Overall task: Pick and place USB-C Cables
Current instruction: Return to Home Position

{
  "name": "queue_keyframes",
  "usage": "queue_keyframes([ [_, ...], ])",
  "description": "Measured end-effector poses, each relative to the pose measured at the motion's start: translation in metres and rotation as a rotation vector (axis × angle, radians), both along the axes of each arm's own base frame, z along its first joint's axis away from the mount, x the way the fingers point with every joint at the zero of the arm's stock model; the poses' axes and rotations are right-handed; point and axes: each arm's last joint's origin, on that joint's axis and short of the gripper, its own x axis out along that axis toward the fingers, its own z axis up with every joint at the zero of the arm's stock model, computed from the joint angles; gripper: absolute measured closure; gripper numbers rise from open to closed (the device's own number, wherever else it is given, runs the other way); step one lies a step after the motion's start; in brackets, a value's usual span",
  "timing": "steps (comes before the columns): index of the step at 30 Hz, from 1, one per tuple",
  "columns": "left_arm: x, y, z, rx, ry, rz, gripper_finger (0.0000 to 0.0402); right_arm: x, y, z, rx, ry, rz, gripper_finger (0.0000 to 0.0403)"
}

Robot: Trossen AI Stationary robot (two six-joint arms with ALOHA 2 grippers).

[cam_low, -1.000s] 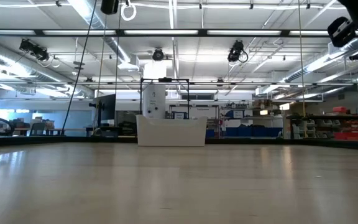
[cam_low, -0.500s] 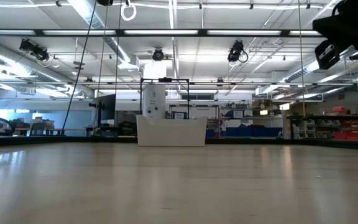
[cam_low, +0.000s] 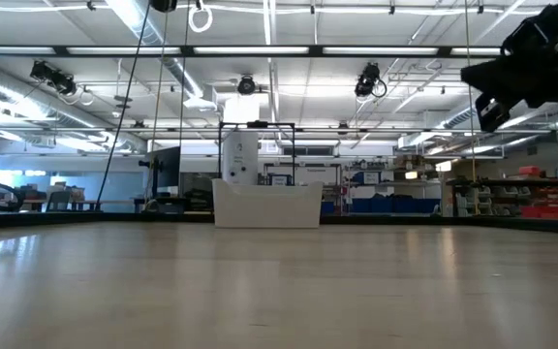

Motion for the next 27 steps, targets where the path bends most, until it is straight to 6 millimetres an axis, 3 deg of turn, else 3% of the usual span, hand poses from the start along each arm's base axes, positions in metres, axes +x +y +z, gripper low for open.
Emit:
queue_keyframes([
  [7, 0.0, 0.0, 0.005, 0.207, 0.008, -0.066, 0.0261, 0.0, -0.005, -0.005, 0.006, 0.052, -0.119, 0.0376],
  [12, -0.022, 0.018, 0.007, 0.369, 0.027, -0.132, 0.03, 0.0, -0.005, -0.005, 0.005, 0.047, -0.118, 0.037],
  [18, -0.07, 0.05, -0.028, 0.441, -0.094, -0.137, 0.0392, 0.0, -0.005, -0.004, 0.005, 0.046, -0.116, 0.037],
  [23, -0.105, 0.06, -0.069, 0.485, -0.246, -0.131, 0.0394, 0.0, -0.005, -0.005, 0.007, 0.047, -0.116, 0.037],
  [27, -0.115, 0.061, -0.094, 0.533, -0.342, -0.164, 0.0397, 0.0, -0.005, -0.004, 0.007, 0.046, -0.116, 0.037],
])
